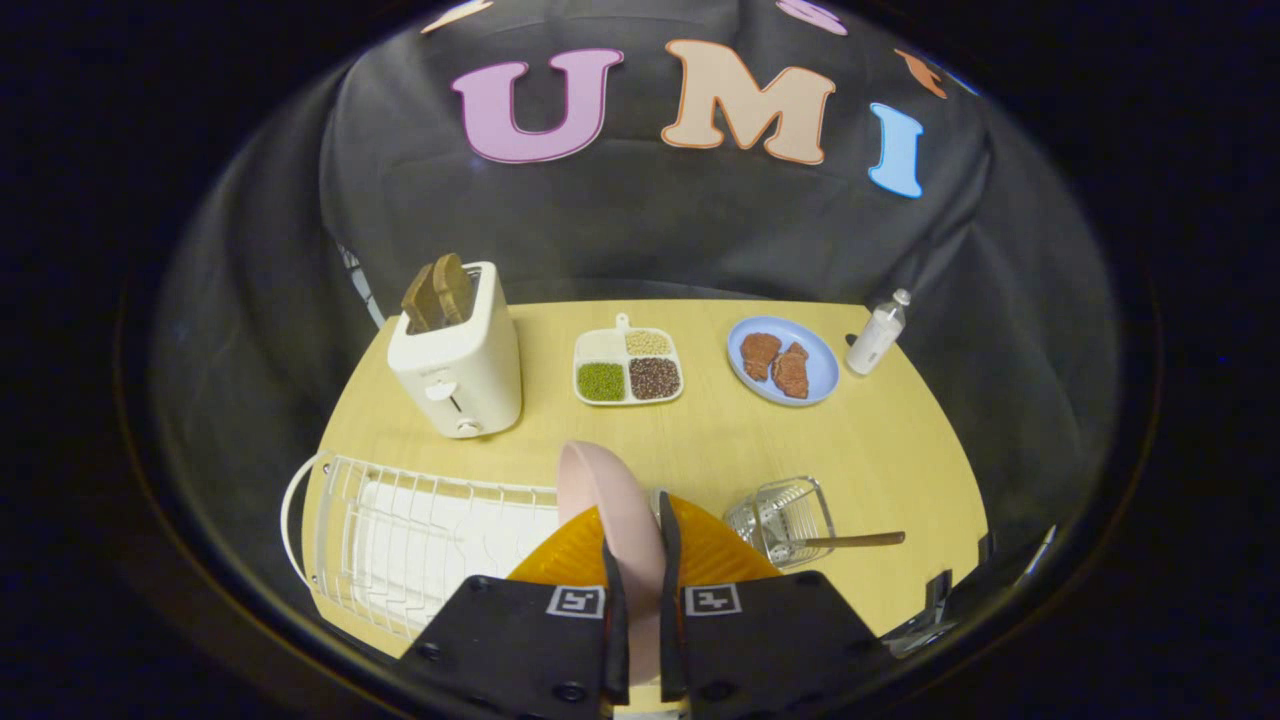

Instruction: Take the plate from the dish rack, then take the spoon from the basket and place it into the plate.

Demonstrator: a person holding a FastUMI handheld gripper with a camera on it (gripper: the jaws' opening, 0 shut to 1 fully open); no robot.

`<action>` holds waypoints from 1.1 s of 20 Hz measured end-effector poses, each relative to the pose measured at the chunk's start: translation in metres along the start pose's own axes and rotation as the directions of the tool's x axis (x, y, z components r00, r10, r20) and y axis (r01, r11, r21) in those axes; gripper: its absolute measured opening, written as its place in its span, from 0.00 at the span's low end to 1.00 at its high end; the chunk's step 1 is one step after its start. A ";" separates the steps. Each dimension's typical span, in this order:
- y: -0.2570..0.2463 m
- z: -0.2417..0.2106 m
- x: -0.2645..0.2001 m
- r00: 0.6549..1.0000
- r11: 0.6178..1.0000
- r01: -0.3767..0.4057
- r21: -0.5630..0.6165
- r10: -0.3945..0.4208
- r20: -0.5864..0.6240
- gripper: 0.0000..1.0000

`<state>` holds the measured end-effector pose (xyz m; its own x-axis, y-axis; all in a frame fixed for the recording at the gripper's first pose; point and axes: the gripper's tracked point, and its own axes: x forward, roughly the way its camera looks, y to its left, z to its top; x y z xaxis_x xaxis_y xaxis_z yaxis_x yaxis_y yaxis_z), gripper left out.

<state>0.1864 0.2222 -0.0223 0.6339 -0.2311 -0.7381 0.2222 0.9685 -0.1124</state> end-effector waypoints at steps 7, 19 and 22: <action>-0.040 0.039 -0.058 0.989 0.994 -0.074 0.082 0.063 0.132 0.11; -0.201 -0.079 -0.110 0.960 0.950 -0.243 0.195 0.207 0.187 0.11; -0.221 -0.121 -0.090 0.961 0.941 -0.258 0.217 0.227 0.157 0.11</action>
<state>-0.0097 0.0398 -0.0120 0.7758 -0.0164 -0.6308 0.2063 0.9513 0.2290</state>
